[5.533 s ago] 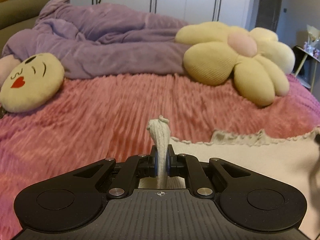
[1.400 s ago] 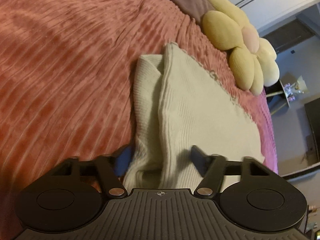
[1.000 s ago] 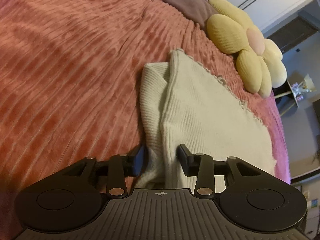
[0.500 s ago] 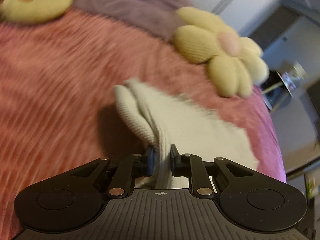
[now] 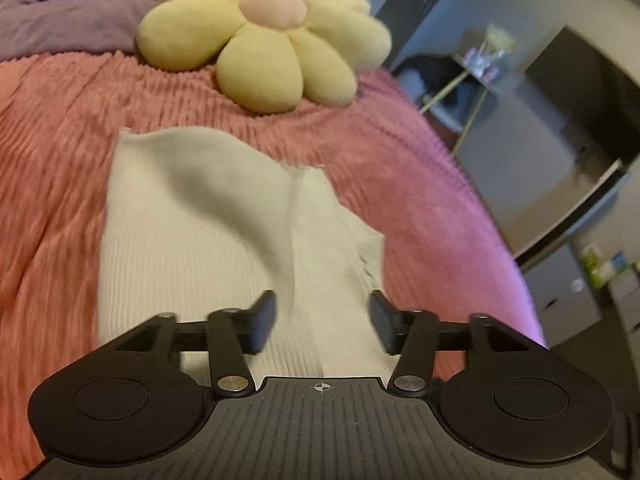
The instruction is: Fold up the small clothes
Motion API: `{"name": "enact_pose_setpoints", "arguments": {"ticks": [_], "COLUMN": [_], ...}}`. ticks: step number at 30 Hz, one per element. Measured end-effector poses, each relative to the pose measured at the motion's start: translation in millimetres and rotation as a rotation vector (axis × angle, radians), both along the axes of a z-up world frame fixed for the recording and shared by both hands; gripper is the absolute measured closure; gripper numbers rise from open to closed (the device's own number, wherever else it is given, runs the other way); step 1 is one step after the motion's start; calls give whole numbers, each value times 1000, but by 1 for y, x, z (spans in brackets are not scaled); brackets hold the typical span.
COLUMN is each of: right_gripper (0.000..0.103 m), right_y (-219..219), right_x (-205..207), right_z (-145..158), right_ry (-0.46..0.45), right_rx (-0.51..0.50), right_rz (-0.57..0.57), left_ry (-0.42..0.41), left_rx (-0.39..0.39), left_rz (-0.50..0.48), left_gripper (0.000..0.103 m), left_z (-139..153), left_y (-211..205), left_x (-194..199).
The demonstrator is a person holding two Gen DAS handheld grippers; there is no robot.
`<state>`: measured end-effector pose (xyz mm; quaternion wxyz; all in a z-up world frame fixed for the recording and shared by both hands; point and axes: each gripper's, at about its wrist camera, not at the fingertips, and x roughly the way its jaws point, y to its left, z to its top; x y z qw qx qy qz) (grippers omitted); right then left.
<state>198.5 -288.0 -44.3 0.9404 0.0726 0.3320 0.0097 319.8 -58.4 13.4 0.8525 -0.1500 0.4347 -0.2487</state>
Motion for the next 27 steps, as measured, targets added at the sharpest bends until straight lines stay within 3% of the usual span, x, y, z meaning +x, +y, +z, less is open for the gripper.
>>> {"name": "enact_pose_setpoints", "arguments": {"ticks": [1, 3, 6, 8, 10, 12, 16, 18, 20, 23, 25, 27], "right_gripper": [79, 78, 71, 62, 32, 28, 27, 27, 28, 36, 49, 52], "right_y": [-6, -11, -10, -10, -9, -8, 1, 4, 9, 14, 19, 25], "right_x": [-1, 3, 13, 28, 46, 67, 111, 125, 133, 137, 142, 147], "right_z": [-1, -2, -1, 1, 3, 0, -17, -28, -33, -34, -36, -36], "right_ry": [-2, -2, -4, -7, -4, 30, 147, 198, 226, 212, 222, 222], "right_rx": [16, 48, 124, 230, 351, 429, 477, 509, 512, 513, 521, 508], "right_rz": [-3, -1, 14, 37, 72, 96, 121, 122, 126, 151, 162, 175], "left_ry": [-20, -62, -57, -44, -29, -14, 23, 36, 50, 66, 62, 56], "left_rx": [13, 87, 202, 255, 313, 345, 338, 357, 323, 289, 293, 306], "left_rz": [25, 87, 119, 113, 107, 86, 98, 146, 183, 208, 203, 195], "left_gripper": [27, 25, 25, 25, 25, 25, 25, 25, 25, 27, 27, 28], "left_z": [0, -1, -14, -24, -35, -43, -62, -69, -71, -71, -70, -70], "left_y": [8, 23, 41, 50, 52, 52, 50, 54, 63, 72, 72, 69], "left_x": [-10, -29, -47, -54, -57, -59, -47, -49, -47, -46, -47, -49]}}
